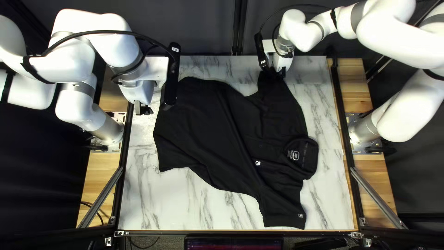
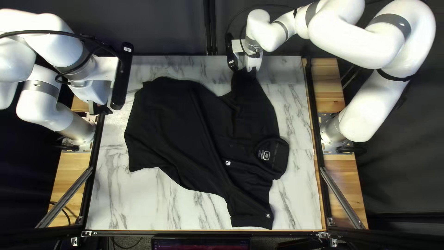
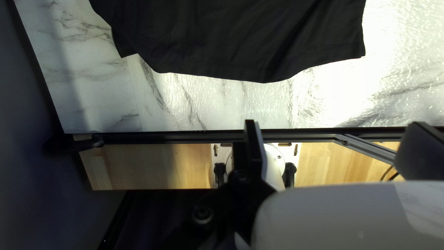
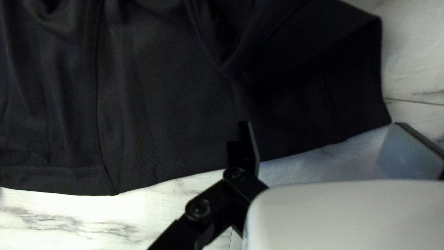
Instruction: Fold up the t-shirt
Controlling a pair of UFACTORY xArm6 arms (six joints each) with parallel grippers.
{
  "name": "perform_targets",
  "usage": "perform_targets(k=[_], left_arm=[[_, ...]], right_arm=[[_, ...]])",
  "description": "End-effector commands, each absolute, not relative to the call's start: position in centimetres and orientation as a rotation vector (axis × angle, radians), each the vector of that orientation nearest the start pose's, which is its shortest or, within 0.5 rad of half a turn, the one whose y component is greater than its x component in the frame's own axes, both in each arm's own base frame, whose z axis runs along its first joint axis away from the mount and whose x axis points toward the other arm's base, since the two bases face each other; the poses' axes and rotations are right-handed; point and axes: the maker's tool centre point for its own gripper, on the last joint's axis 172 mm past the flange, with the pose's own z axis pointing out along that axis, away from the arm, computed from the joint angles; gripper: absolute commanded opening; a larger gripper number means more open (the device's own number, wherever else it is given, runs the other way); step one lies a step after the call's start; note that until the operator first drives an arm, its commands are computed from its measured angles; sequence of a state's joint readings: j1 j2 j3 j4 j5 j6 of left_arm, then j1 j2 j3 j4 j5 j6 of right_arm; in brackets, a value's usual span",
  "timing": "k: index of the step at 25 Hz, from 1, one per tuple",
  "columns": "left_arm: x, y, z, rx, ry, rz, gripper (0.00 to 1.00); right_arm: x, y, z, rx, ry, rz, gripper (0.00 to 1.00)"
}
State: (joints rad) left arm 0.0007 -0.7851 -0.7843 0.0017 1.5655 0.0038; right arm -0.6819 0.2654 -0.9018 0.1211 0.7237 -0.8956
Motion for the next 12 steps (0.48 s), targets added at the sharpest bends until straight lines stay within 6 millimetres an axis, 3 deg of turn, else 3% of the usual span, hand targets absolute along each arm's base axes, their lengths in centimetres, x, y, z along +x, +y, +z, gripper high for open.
perform_targets(k=[1, 6, 8, 12], left_arm=[[25.64, 0.06, 31.44, -3.140, 0.005, -0.006, 1.00], [25.64, 0.06, 31.44, -3.140, 0.005, -0.006, 1.00], [25.64, 0.06, 31.44, -3.140, 0.005, -0.006, 1.00], [25.64, 0.06, 31.44, -3.140, 0.005, -0.006, 1.00]], right_arm=[[35.55, -26.92, 2.29, -3.014, -0.186, 0.009, 0.64], [35.53, -27.14, 1.91, -2.996, -0.196, -0.003, 0.46], [35.55, -27.15, 2.01, -2.994, -0.197, -0.005, 0.06], [35.62, -27.23, 2.14, -2.997, -0.201, -0.005, 0.00]])
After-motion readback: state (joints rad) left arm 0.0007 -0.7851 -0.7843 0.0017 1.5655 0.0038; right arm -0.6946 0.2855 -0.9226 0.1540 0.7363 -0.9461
